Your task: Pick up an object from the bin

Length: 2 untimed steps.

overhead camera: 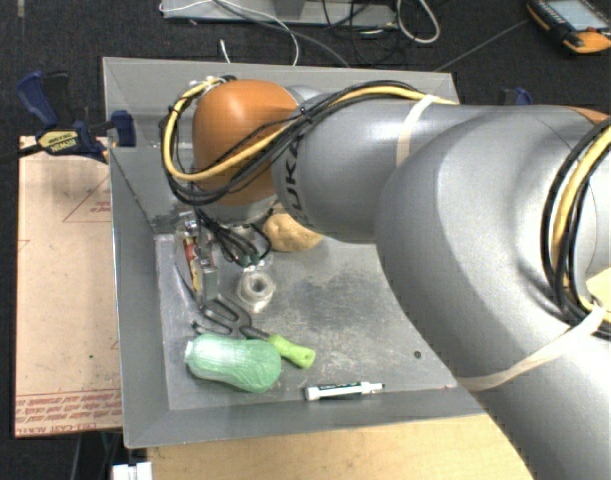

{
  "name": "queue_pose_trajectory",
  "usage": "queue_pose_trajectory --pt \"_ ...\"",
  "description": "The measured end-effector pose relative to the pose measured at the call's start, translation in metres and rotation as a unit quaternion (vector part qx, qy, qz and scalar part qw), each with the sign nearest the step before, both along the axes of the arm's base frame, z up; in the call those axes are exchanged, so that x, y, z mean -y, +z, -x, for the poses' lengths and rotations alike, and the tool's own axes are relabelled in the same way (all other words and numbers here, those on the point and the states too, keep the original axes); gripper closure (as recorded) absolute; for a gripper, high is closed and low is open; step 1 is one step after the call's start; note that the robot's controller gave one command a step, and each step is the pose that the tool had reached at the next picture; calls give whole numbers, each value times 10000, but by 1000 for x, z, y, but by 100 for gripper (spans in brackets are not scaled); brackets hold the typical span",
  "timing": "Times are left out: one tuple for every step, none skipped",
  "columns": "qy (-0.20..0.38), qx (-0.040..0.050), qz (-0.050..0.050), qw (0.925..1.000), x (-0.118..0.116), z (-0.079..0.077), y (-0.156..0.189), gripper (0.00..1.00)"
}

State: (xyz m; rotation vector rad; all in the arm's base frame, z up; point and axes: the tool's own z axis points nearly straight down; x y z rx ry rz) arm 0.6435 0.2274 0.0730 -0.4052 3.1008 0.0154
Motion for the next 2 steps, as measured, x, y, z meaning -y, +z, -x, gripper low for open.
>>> queue_pose_trajectory --pt "-1 0 0 10000 0 0 0 100" --pt "-1 -53 18 10000 1 3 33 100"
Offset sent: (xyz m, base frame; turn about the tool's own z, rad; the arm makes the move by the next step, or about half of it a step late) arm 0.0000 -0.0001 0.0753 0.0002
